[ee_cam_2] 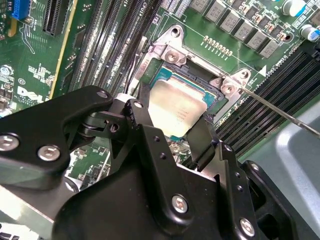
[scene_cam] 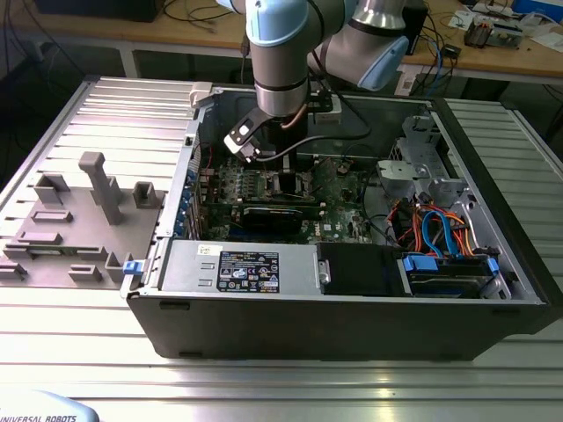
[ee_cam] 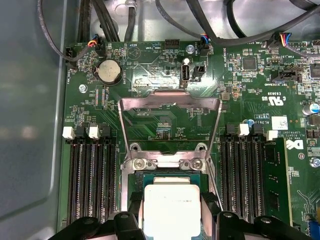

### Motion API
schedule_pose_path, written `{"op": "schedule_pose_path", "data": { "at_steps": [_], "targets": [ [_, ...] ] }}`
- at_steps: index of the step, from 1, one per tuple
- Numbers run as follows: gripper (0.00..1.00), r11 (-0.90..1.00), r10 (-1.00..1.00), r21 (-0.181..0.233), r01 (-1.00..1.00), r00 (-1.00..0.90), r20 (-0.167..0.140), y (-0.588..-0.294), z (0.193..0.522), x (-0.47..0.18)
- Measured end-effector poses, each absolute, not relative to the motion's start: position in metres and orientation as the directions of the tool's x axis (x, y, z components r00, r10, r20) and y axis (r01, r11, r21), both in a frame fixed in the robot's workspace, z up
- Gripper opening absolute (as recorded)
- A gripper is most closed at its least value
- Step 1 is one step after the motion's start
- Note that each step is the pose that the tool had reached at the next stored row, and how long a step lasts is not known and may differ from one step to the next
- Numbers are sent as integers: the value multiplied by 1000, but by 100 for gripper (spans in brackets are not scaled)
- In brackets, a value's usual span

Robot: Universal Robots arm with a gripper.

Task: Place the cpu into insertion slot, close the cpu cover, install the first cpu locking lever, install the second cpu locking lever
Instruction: 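Place the cpu into insertion slot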

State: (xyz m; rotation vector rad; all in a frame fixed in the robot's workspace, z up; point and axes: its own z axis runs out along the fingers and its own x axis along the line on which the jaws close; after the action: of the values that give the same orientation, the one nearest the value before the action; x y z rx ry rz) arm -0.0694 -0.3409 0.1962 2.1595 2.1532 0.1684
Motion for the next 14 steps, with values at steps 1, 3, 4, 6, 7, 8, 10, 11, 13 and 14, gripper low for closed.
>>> {"op": "schedule_pose_path", "data": {
  "at_steps": [1,3,4,6,7,8,10,11,13,14],
  "targets": [
    [54,-4,1000,140,990,2,17,-341,196,-69],
    [62,-4,1000,139,990,2,16,-341,196,-69],
    [62,-4,1000,139,990,2,16,-341,196,-69],
    [62,-4,1000,139,990,2,16,-341,196,-69],
    [62,-4,1000,139,990,2,16,-341,196,-69],
    [62,-4,1000,139,990,2,16,-341,197,-69],
    [62,-5,1000,139,990,2,16,-340,197,-69],
    [62,-5,1000,139,990,3,18,-339,197,-69],
    [62,-6,1000,139,990,3,21,-338,197,-69],
    [62,-7,1000,139,990,4,23,-338,197,-69]
  ]
}}
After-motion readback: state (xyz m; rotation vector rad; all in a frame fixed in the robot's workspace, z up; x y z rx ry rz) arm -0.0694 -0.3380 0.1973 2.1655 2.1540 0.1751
